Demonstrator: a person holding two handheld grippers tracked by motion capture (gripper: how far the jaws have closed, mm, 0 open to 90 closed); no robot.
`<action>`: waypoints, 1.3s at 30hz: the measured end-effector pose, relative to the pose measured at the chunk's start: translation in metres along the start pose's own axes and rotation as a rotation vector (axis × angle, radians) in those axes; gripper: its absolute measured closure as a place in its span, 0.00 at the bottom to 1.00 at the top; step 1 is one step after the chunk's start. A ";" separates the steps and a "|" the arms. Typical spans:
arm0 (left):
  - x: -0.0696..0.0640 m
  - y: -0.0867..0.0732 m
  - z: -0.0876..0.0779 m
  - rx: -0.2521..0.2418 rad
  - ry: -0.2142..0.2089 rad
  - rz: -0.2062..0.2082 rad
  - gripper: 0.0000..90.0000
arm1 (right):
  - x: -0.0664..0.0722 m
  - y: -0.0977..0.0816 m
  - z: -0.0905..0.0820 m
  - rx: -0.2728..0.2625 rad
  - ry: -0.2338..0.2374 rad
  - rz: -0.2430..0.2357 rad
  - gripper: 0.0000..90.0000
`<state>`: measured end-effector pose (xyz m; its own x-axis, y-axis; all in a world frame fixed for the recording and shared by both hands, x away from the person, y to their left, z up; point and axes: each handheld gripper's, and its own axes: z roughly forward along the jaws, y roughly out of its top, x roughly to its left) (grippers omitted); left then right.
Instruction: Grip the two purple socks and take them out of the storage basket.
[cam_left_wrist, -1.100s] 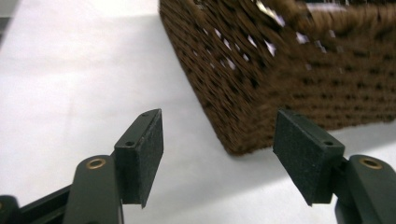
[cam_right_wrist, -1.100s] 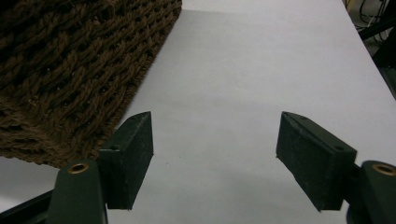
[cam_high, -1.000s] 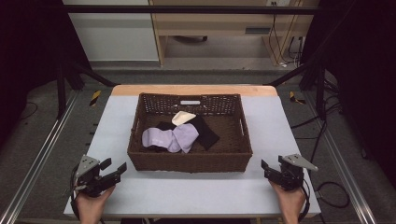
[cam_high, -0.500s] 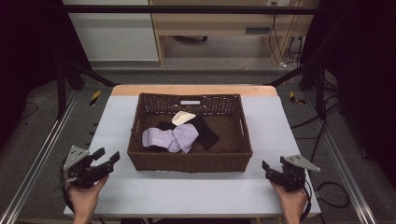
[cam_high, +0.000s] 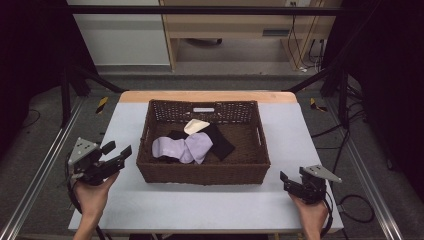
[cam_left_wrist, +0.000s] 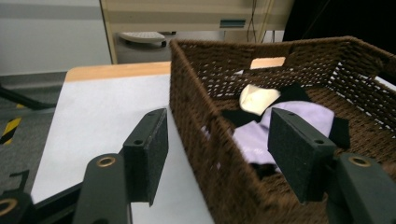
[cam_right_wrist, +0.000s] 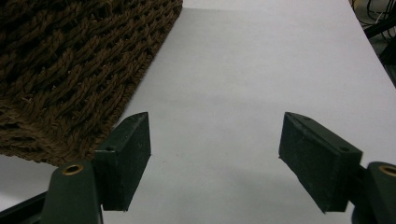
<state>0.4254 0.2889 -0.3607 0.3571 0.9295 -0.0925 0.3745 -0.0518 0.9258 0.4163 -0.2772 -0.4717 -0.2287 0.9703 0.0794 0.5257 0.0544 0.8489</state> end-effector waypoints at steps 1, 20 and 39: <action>0.000 0.000 0.000 0.000 0.000 0.000 0.42 | 0.000 0.000 0.000 0.000 -0.001 0.000 0.28; -0.051 0.062 0.042 -0.003 -0.067 0.117 0.51 | 0.000 0.000 0.004 0.011 0.006 -0.010 0.28; -0.074 0.060 0.118 0.125 0.000 0.199 0.65 | -0.001 0.001 0.005 0.010 0.004 -0.010 0.28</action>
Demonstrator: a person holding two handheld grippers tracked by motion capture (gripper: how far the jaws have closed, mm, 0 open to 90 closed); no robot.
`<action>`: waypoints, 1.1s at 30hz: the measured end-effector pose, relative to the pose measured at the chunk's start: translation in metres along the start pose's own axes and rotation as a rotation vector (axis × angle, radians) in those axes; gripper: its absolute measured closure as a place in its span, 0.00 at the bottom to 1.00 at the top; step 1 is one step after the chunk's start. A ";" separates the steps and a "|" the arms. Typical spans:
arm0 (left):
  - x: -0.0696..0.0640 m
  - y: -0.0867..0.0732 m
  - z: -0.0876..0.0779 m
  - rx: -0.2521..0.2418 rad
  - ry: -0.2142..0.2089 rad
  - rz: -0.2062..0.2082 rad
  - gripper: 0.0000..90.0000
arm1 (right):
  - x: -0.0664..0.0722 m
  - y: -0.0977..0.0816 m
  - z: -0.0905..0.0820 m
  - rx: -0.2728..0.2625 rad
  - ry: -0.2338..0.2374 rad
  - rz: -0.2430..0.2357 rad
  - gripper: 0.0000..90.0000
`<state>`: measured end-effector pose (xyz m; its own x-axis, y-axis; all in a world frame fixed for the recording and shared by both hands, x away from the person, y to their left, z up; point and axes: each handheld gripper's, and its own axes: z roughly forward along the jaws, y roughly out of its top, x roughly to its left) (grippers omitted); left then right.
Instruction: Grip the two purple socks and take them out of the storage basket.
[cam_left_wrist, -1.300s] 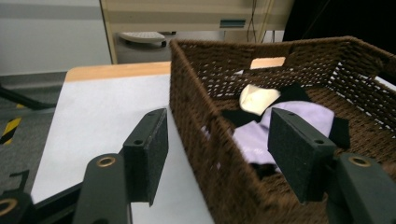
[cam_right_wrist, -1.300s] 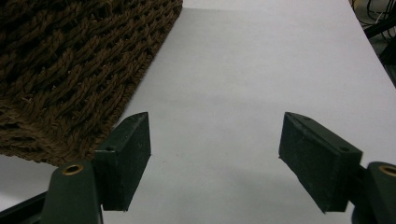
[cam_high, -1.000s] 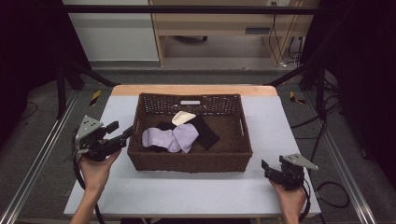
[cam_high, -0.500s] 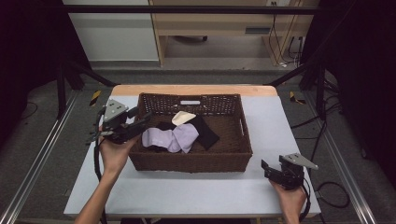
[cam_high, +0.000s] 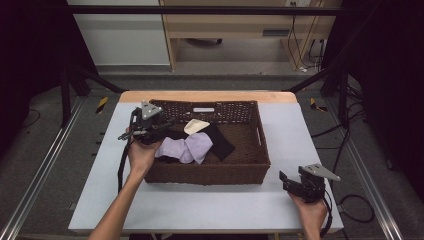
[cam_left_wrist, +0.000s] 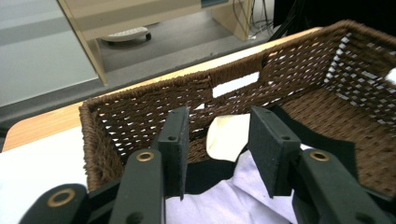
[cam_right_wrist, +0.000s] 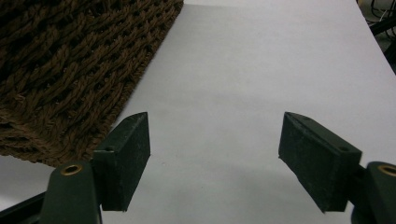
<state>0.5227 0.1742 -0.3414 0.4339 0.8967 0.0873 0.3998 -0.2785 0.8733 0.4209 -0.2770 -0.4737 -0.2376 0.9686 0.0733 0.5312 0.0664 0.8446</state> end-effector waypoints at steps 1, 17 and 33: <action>-0.001 0.000 0.008 0.018 0.003 0.002 0.65 | 0.000 0.000 0.000 0.001 0.000 0.000 0.28; -0.029 0.006 0.045 0.094 -0.052 0.006 0.61 | 0.001 0.001 0.002 0.019 0.005 0.003 0.28; -0.067 0.001 0.077 0.187 -0.134 0.048 0.53 | 0.001 0.001 0.003 0.030 0.000 -0.001 0.27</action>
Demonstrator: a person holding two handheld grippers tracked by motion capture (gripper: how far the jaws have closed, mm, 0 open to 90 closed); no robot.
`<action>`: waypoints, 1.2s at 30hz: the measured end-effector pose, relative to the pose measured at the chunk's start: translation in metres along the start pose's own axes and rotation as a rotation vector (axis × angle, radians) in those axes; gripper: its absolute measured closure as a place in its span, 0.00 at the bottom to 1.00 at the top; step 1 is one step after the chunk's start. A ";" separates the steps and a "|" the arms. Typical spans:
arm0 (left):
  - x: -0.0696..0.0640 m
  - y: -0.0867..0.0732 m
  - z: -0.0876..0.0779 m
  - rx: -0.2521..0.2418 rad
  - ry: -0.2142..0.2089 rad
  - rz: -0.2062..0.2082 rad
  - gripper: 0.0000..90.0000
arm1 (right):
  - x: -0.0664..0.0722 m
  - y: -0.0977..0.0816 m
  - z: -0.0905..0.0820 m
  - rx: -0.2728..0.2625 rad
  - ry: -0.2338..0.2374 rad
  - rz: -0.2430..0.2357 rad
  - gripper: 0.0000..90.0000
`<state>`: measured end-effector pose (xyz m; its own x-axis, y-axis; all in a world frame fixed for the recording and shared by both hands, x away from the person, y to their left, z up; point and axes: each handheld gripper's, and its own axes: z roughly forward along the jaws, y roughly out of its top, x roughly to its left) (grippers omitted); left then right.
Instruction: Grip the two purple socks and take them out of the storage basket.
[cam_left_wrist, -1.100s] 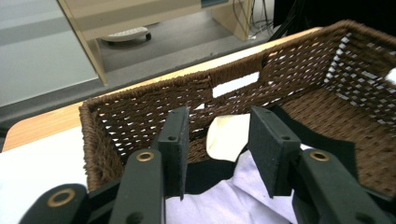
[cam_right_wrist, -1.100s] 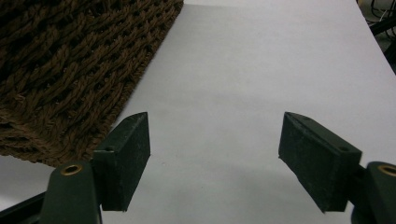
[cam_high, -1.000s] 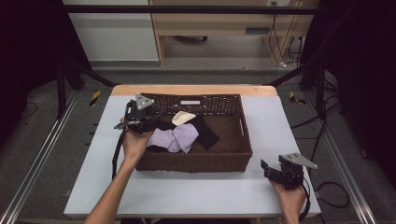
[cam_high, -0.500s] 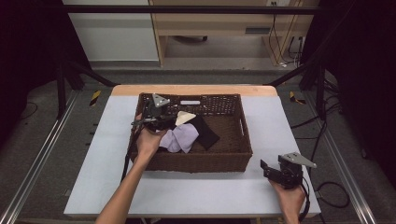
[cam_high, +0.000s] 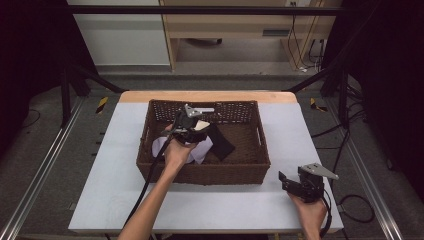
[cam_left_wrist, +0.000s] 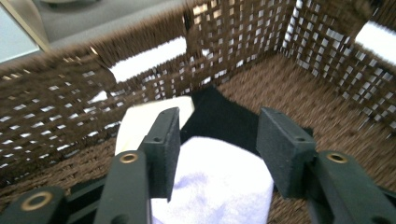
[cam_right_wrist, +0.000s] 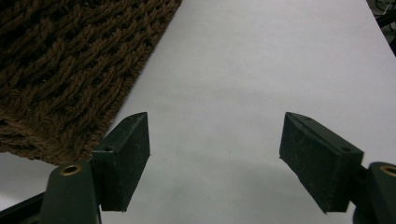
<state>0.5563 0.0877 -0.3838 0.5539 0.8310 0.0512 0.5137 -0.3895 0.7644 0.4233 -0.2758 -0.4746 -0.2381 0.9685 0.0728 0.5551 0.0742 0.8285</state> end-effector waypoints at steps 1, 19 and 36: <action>0.000 0.000 0.000 0.000 0.000 0.000 0.53 | 0.000 0.000 0.000 0.000 0.000 0.000 0.27; -0.008 -0.007 0.023 0.205 0.035 0.073 0.48 | 0.001 -0.001 0.002 0.016 -0.001 0.001 0.26; -0.013 -0.009 0.041 0.402 0.004 0.094 0.94 | 0.000 -0.001 0.001 0.025 -0.001 0.009 0.26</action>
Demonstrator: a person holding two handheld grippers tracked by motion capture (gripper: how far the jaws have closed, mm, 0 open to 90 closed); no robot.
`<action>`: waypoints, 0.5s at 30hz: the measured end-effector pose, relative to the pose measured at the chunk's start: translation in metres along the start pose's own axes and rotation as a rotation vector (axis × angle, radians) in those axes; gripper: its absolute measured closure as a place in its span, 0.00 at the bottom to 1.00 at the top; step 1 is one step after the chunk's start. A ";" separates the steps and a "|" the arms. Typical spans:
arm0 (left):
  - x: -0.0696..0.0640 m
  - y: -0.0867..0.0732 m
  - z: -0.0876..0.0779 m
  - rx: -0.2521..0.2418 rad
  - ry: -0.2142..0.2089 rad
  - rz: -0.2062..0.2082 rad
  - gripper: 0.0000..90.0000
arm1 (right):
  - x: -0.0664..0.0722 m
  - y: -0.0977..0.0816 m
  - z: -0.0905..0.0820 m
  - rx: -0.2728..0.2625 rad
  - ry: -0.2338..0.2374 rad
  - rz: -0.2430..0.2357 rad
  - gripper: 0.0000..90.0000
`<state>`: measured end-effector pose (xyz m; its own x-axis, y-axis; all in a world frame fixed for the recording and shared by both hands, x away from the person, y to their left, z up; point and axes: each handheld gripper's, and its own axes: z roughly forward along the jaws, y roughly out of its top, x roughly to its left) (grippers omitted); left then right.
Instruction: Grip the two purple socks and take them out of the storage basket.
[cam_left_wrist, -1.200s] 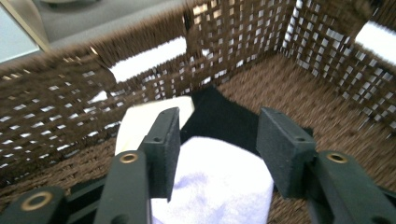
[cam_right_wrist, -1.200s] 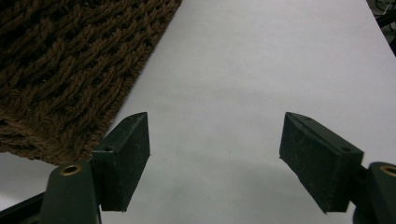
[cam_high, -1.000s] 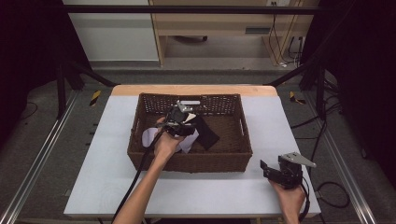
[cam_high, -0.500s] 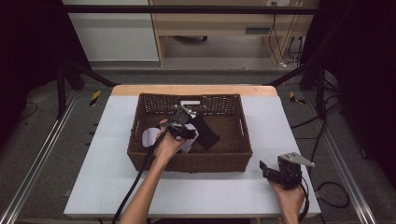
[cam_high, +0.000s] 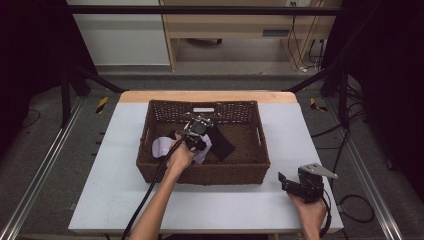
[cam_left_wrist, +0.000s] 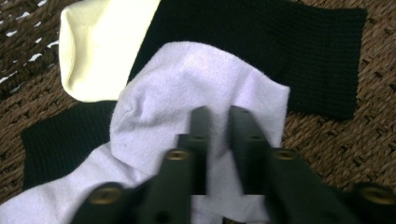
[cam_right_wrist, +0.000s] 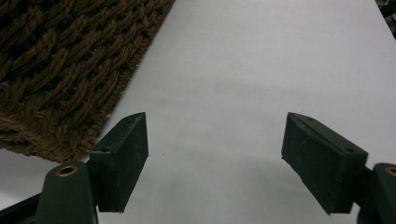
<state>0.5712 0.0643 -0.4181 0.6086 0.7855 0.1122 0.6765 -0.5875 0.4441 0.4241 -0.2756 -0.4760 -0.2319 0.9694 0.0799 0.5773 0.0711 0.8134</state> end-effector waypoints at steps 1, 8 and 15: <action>0.000 0.000 -0.001 -0.008 0.005 0.004 0.95 | 0.000 0.000 0.000 0.000 -0.001 0.000 0.26; 0.000 -0.006 -0.018 -0.185 0.008 -0.004 0.96 | 0.000 -0.001 -0.001 0.004 -0.001 0.005 0.25; 0.006 -0.014 -0.034 -0.370 -0.005 -0.052 0.96 | -0.001 -0.001 -0.001 0.006 -0.005 0.011 0.25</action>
<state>0.5514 0.0841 -0.3938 0.5797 0.8112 0.0769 0.5118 -0.4359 0.7403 0.4228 -0.2771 -0.4760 -0.2216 0.9713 0.0864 0.5848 0.0614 0.8089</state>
